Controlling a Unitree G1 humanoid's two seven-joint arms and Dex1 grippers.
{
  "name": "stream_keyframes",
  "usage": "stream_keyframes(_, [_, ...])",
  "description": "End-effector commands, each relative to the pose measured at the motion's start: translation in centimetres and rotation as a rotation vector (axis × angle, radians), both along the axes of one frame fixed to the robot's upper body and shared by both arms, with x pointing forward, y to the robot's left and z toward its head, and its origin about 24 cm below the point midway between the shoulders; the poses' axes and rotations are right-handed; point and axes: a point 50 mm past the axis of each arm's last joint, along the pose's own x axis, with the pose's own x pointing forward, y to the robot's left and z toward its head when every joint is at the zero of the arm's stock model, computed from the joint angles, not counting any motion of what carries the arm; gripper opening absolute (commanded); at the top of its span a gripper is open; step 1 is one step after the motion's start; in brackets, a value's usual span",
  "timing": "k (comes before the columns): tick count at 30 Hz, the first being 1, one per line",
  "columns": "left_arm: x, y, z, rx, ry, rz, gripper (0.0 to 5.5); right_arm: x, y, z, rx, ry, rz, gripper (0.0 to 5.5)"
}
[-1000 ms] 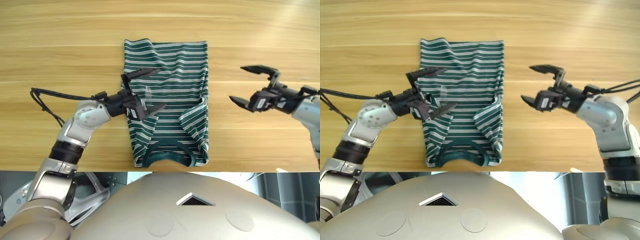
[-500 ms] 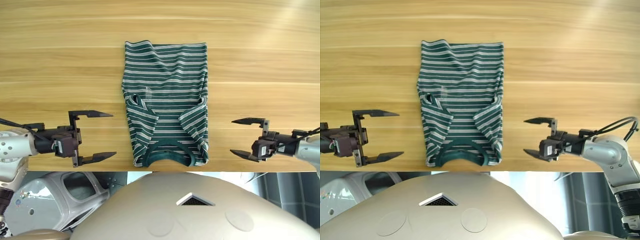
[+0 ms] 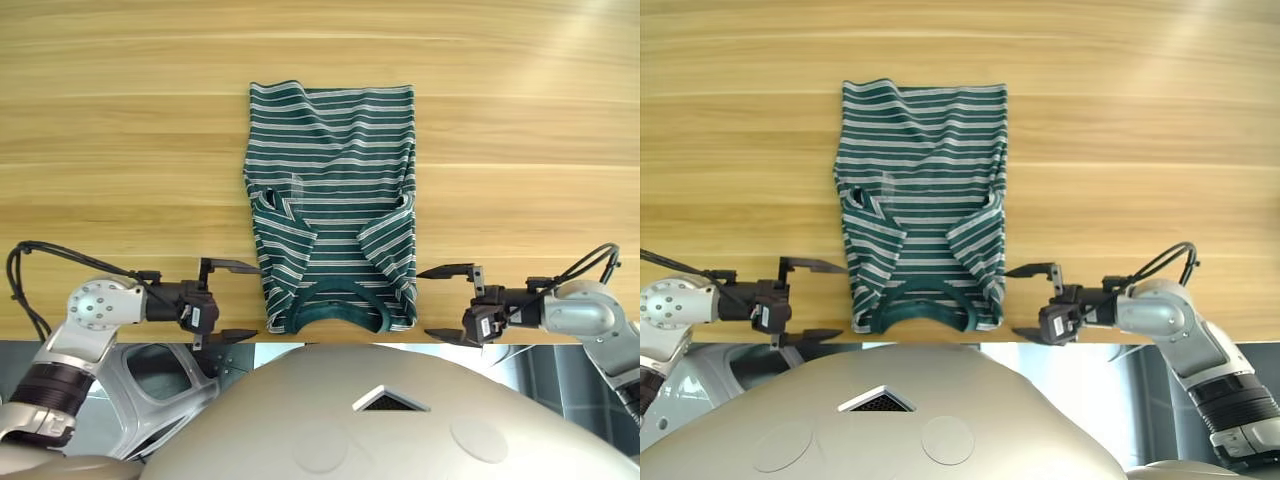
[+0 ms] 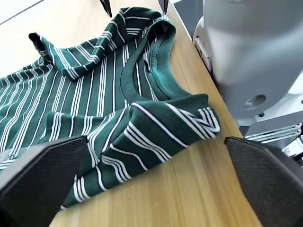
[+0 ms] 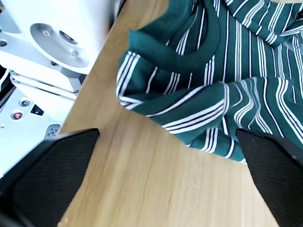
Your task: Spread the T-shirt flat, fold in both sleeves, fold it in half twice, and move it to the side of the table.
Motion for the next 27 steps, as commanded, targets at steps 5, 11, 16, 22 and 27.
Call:
stream_keyframes(5, [1.2,-1.1,-0.9,0.009,-0.049,-0.028,5.40,0.8,1.5,-0.6,0.027,-0.022,0.010,5.35])
stream_keyframes(11, [1.5,-1.5,-1.1,0.001,-0.066,-0.034,5.09,1.3,2.0,-0.6,0.042,-0.045,0.003,5.03])
stream_keyframes(16, [1.2,-1.6,-1.3,-0.002,-0.057,-0.057,4.20,1.5,2.2,-0.6,0.044,-0.050,0.013,4.01])
stream_keyframes(22, [0.8,-1.7,-1.3,-0.005,-0.044,-0.077,3.22,1.3,2.3,-0.7,0.043,-0.042,0.021,2.88])
stream_keyframes(27, [0.6,-1.7,-1.4,-0.009,-0.035,-0.083,2.51,1.2,2.3,-0.7,0.044,-0.041,0.025,2.08])
